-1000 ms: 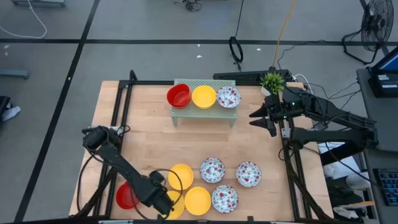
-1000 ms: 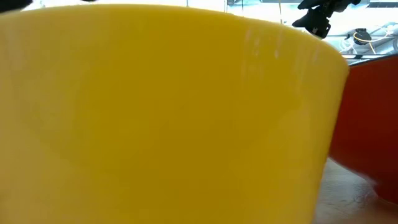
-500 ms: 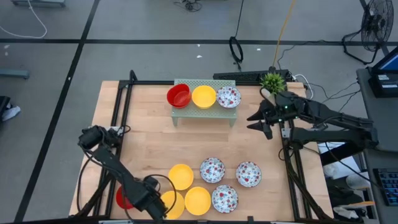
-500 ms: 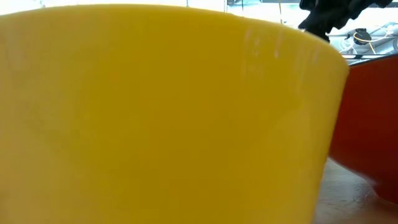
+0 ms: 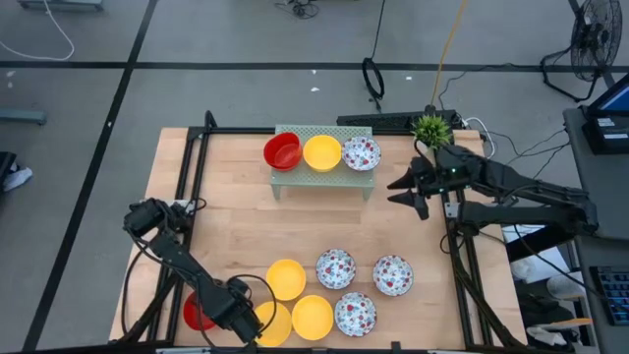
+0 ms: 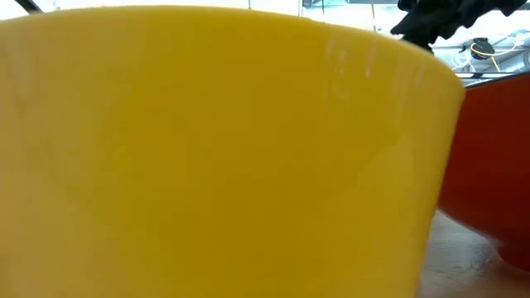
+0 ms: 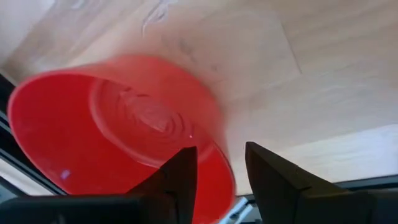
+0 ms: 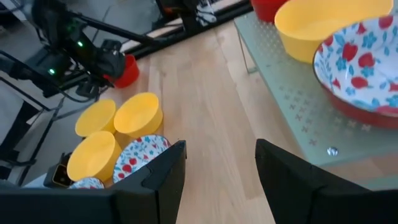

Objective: Pick & Place Mini bowls
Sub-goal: Stack the red bowl on the red bowl on the shelf

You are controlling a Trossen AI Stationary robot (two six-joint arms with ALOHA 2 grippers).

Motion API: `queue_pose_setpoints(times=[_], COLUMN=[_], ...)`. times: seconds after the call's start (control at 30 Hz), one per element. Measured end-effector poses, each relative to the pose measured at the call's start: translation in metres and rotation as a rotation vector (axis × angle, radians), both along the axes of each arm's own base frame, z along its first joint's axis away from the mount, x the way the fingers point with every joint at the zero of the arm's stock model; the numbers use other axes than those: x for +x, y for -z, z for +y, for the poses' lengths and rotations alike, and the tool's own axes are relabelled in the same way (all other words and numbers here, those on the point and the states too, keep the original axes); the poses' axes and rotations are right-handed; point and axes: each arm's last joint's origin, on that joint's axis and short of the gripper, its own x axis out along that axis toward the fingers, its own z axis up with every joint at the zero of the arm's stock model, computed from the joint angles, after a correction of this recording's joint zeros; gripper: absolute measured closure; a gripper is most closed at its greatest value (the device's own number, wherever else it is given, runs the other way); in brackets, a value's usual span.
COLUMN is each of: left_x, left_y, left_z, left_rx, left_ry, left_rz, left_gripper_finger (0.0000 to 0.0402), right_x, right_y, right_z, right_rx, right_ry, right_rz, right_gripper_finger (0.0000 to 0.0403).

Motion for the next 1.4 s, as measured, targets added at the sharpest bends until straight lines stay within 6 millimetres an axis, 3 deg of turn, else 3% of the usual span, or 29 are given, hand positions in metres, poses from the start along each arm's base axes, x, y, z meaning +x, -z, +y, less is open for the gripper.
queue_pose_setpoints(times=[0.13, 0.33, 0.53, 0.67, 0.83, 1.1, 1.4], left_x=[0.000, 0.006, 0.015, 0.018, 0.017, 0.005, 0.005], left_y=[0.000, -0.001, -0.002, -0.014, -0.056, -0.129, -0.186], left_z=[0.000, 0.004, 0.016, 0.030, 0.055, 0.110, 0.172], left_rx=[-0.013, -0.036, -0.061, -0.051, 0.007, 0.212, 0.483], left_ry=[0.047, 0.107, 0.159, 0.181, 0.159, 0.092, 0.273], left_rz=[-0.017, -0.041, -0.050, -0.071, -0.230, -0.654, -1.072], left_gripper_finger=[0.0287, 0.0389, 0.0394, 0.0392, 0.0396, 0.0396, 0.0394], right_x=[-0.002, -0.005, -0.011, -0.016, -0.021, -0.026, -0.026], right_y=[-0.001, -0.004, -0.007, -0.010, -0.013, -0.013, -0.013], right_z=[0.000, 0.002, 0.003, 0.005, 0.006, 0.008, 0.008], right_rx=[-0.003, -0.012, -0.023, -0.056, -0.151, -0.434, -0.570], right_ry=[0.000, -0.001, -0.004, -0.017, -0.052, -0.165, -0.218], right_rz=[-0.012, -0.030, -0.058, -0.082, -0.115, -0.132, -0.139], right_gripper_finger=[0.0220, 0.0220, 0.0220, 0.0220, 0.0220, 0.0220, 0.0220])
